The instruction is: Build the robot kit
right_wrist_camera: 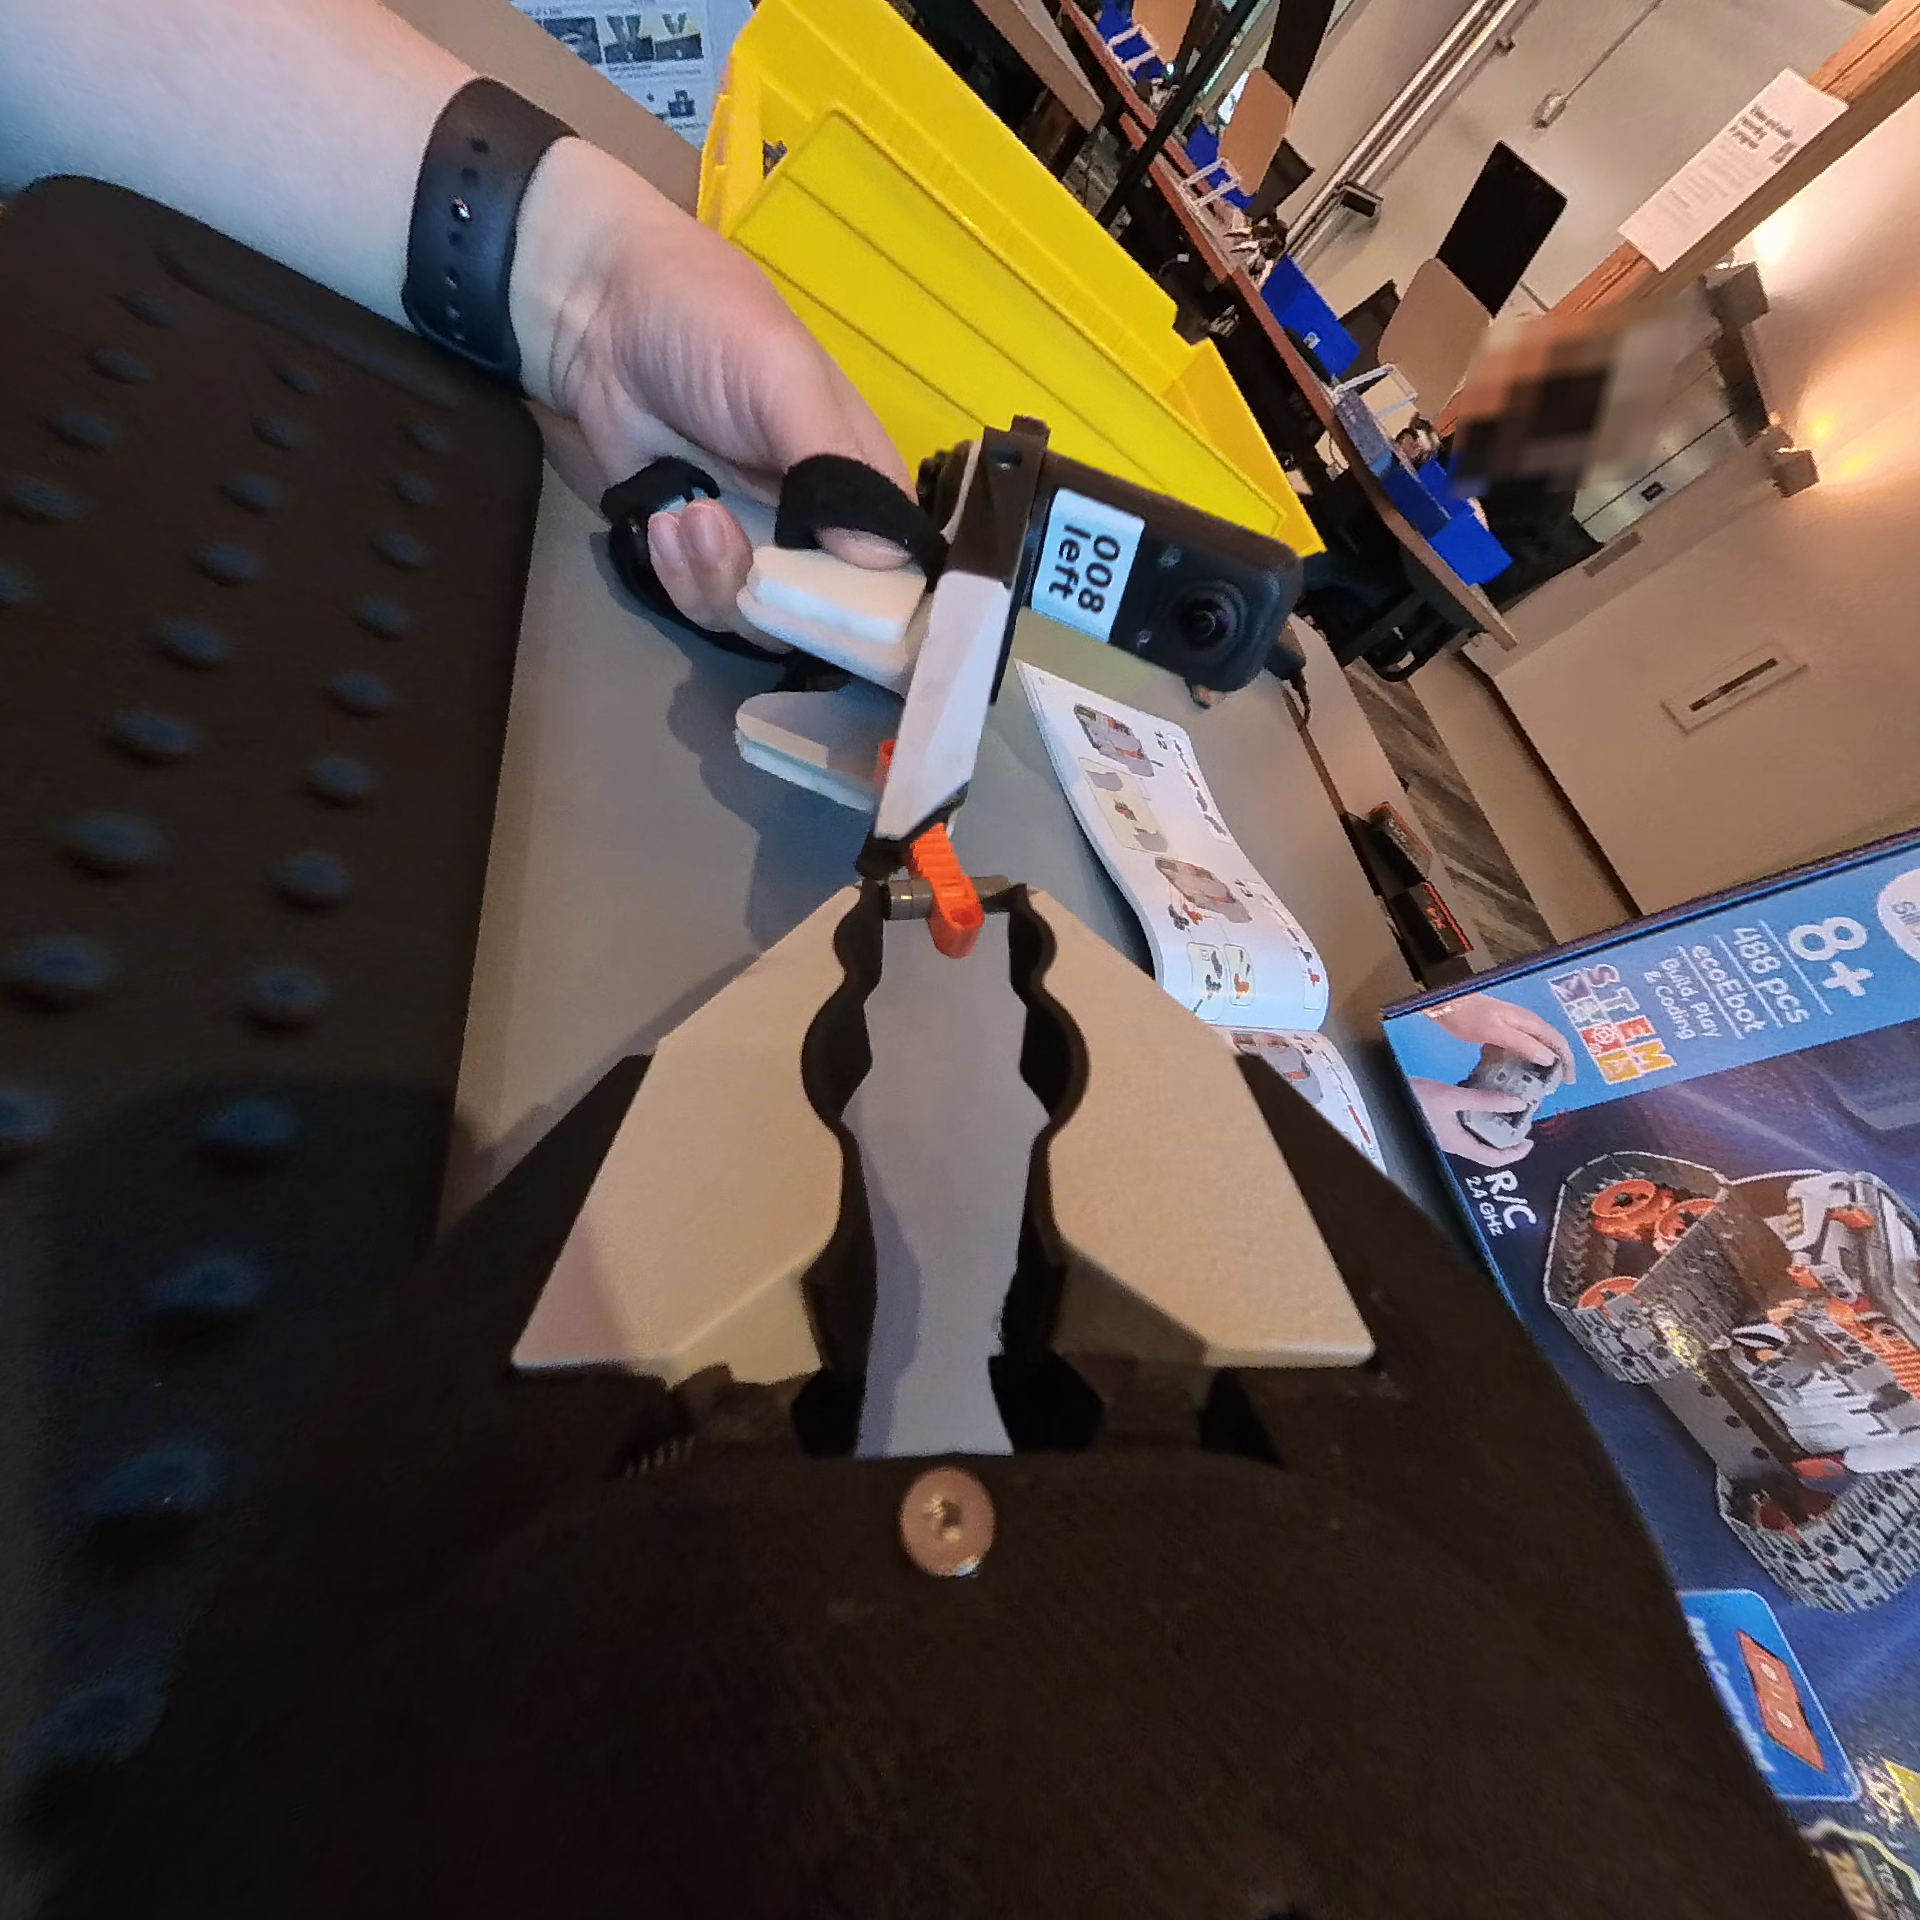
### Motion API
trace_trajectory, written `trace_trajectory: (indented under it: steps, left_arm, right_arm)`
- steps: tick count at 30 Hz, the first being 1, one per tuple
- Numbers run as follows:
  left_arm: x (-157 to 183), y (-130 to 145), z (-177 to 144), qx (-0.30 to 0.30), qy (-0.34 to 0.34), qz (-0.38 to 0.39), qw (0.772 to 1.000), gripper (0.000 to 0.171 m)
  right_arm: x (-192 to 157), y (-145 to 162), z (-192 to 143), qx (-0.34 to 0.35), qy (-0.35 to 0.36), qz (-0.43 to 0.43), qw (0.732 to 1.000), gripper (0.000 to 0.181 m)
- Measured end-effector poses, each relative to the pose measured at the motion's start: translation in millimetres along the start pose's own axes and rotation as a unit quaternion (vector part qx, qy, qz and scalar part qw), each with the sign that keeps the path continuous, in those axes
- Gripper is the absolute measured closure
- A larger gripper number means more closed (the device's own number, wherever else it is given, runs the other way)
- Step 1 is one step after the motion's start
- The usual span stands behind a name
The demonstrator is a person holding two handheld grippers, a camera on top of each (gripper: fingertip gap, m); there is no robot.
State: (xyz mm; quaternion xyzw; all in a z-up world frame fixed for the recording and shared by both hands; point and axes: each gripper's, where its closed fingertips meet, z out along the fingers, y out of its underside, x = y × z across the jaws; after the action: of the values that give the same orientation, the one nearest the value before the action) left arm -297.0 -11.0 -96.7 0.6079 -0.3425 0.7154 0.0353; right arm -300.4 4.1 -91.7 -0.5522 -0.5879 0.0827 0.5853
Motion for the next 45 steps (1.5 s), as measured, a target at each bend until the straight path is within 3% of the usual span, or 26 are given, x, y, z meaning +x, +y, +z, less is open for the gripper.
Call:
trace_trajectory:
  steps: [11, 33, 45]
  left_arm:
    - [3, -8, -5, 0.027, 0.015, -0.007, 1.0, 0.168]
    - [-13, -3, -5, 0.018, -0.045, -0.005, 0.999, 0.168]
    - [-12, -2, -3, 0.009, -0.042, 0.004, 0.999, 0.168]
  right_arm:
    - [1, -4, 0, 0.008, 0.012, -0.02, 1.0, 0.16]
    - [-7, 10, 6, -0.01, -0.038, 0.069, 0.997, 0.16]
    - [-7, 9, 5, -0.025, -0.019, 0.003, 0.999, 0.159]
